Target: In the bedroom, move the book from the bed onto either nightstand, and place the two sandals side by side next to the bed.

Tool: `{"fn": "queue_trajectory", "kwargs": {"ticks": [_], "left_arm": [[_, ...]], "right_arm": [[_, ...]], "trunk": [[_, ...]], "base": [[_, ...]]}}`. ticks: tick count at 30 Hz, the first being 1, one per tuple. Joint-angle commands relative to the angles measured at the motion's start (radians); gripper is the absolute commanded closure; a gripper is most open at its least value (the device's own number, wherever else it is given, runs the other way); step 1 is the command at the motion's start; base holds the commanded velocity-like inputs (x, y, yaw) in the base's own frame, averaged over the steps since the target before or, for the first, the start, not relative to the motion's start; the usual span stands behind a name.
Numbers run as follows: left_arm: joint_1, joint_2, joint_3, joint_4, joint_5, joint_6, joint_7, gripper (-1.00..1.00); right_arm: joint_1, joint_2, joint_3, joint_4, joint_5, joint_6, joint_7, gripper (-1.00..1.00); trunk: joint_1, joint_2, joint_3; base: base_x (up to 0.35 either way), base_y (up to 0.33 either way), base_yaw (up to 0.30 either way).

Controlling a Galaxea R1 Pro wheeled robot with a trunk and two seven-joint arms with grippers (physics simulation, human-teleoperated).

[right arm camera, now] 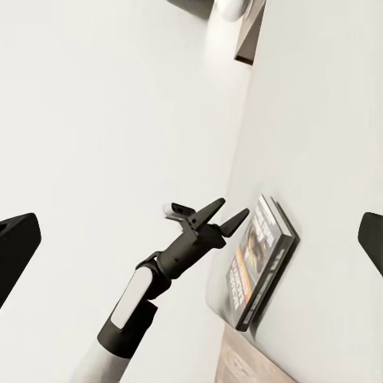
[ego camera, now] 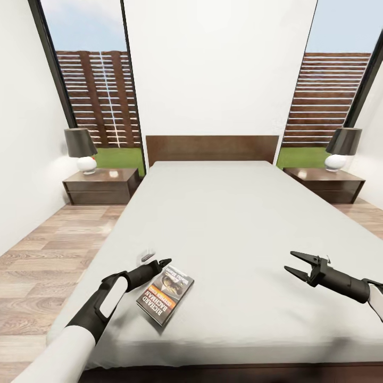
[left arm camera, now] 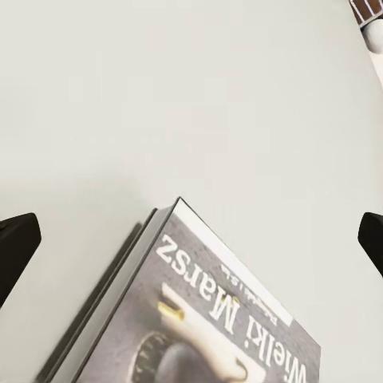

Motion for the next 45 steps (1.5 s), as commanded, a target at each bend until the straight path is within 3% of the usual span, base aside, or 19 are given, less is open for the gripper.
{"fn": "queue_trajectory", "kwargs": {"ticks": [1,26,45], "left_arm": [[-0.001,0.001,-0.002,-0.001,0.006,0.004,0.0,-1.0],[0.0,0.001,-0.002,-0.001,0.006,0.004,0.0,-1.0],[0.0,0.001,-0.002,-0.001,0.006,0.004,0.0,-1.0]], "right_arm": [[-0.001,0.0,0.0,0.0,0.0,0.005,0.002,-1.0],[-0.001,0.0,0.004,-0.004,0.0,0.003,0.001,-1.0],[0.0,0.0,0.004,-0.006,0.0,0.002,0.003,-1.0]], "trunk": [[0.0,0.0,-0.001],[0.0,0.0,-0.001],[0.0,0.0,-0.001]], "base": [[0.0,0.0,0.0],[0.0,0.0,-0.001],[0.0,0.0,-0.083]]}}
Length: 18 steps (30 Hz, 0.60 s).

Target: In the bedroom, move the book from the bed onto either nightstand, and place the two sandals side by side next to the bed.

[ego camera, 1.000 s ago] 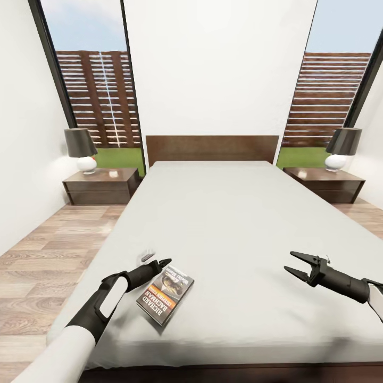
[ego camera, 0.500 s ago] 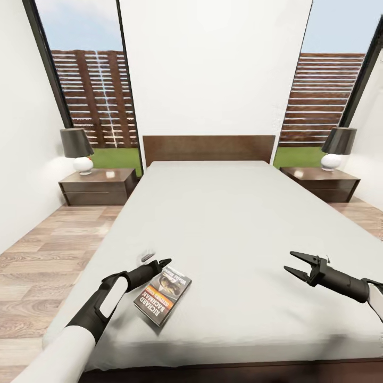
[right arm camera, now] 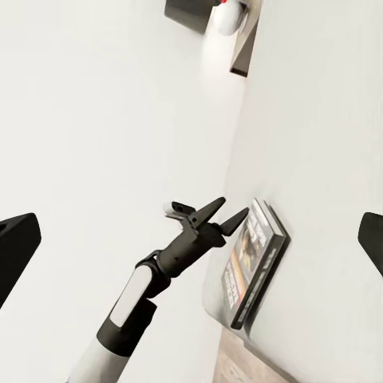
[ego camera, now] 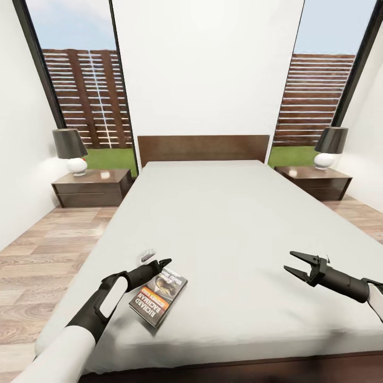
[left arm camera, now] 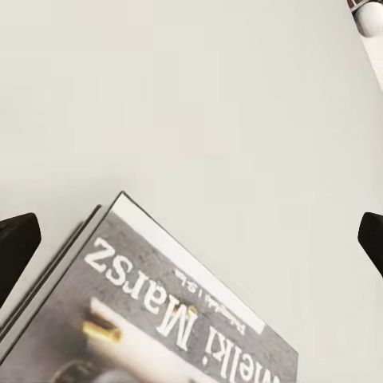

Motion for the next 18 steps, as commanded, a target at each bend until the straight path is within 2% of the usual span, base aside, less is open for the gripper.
{"fn": "queue_trajectory", "kwargs": {"ticks": [1,8,18], "left_arm": [[0.0,0.001,-0.002,-0.001,0.006,0.004,0.0,-1.0],[-0.001,0.001,-0.002,-0.001,0.006,0.004,0.0,-1.0],[-0.001,0.001,-0.002,-0.001,0.006,0.004,0.0,-1.0]], "right_arm": [[-0.001,0.0,0.0,0.0,0.0,0.005,0.002,-1.0],[-0.001,0.0,0.0,0.0,0.0,0.005,0.002,-1.0],[-0.001,0.0,0.001,0.0,0.0,0.005,0.001,-1.0]], "trunk": [[0.0,0.0,-0.001],[0.0,0.0,0.001],[0.0,0.0,0.002]], "base": [[0.0,0.0,-0.02],[0.0,0.0,-0.144],[0.0,0.0,-0.018]]}}
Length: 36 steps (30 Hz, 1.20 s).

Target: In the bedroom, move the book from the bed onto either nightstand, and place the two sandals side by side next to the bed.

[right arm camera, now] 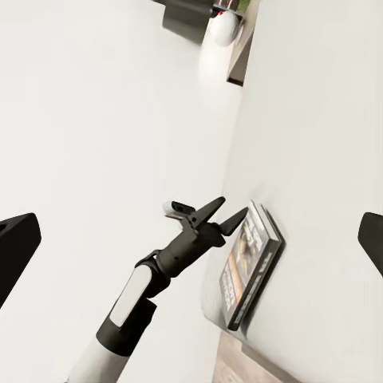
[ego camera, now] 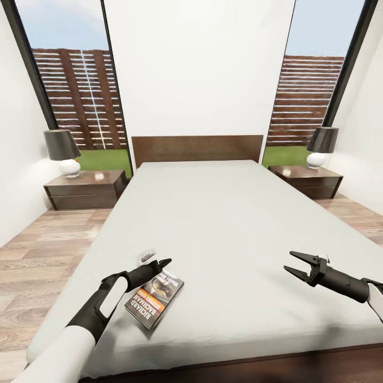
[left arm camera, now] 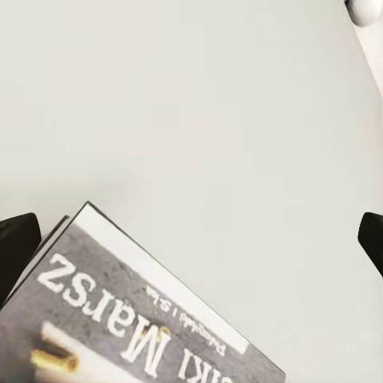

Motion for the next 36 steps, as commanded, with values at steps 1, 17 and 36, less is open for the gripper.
{"fn": "queue_trajectory", "kwargs": {"ticks": [1,17,36], "left_arm": [[-0.001,0.001,-0.002,-0.001,0.006,0.004,0.0,-1.0],[0.0,0.001,-0.002,-0.001,0.006,0.004,0.0,-1.0],[0.0,0.001,-0.002,-0.001,0.006,0.005,0.0,-1.0]], "right_arm": [[-0.001,0.0,-0.001,0.0,0.0,0.005,0.002,-1.0],[-0.001,0.001,0.0,0.0,0.0,0.005,0.0,-1.0],[-0.001,0.001,0.0,0.0,0.0,0.005,-0.001,-1.0]], "trunk": [[0.0,0.0,-0.001],[0.011,-0.021,-0.01],[0.011,-0.021,-0.01]], "base": [[0.0,0.0,0.0],[0.0,0.0,0.0],[0.0,0.0,-0.011]]}}
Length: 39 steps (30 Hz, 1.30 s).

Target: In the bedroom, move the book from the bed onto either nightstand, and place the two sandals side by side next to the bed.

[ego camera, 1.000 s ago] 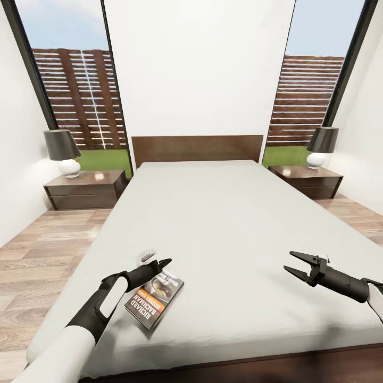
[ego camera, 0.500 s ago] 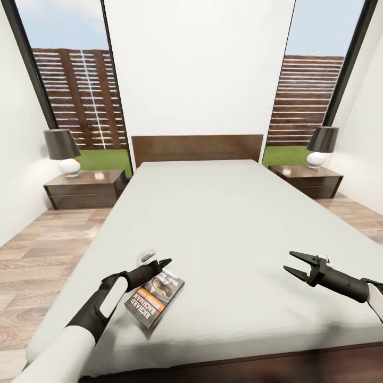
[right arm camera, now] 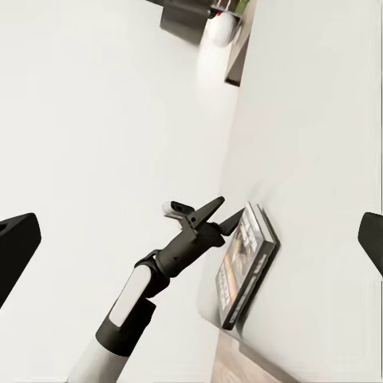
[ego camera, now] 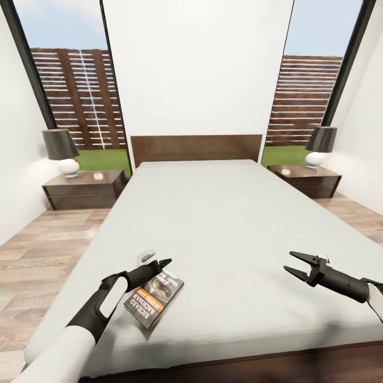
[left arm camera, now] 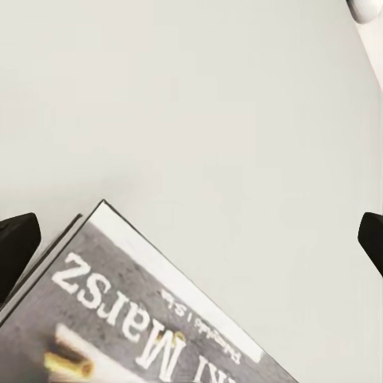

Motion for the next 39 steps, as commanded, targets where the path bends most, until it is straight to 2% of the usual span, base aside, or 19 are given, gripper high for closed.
{"fn": "queue_trajectory", "kwargs": {"ticks": [1,39], "left_arm": [[0.0,0.001,-0.002,-0.001,0.006,0.004,0.001,-1.0],[0.0,0.001,-0.002,-0.001,0.006,0.004,0.001,-1.0]], "right_arm": [[-0.001,0.0,0.0,0.0,0.0,0.005,0.002,-1.0],[-0.001,0.004,0.0,0.0,0.006,0.004,0.0,-1.0]], "trunk": [[0.0,0.0,-0.001],[0.0,0.0,-0.001]], "base": [[0.0,0.0,-0.175],[0.0,0.0,-0.047]]}}
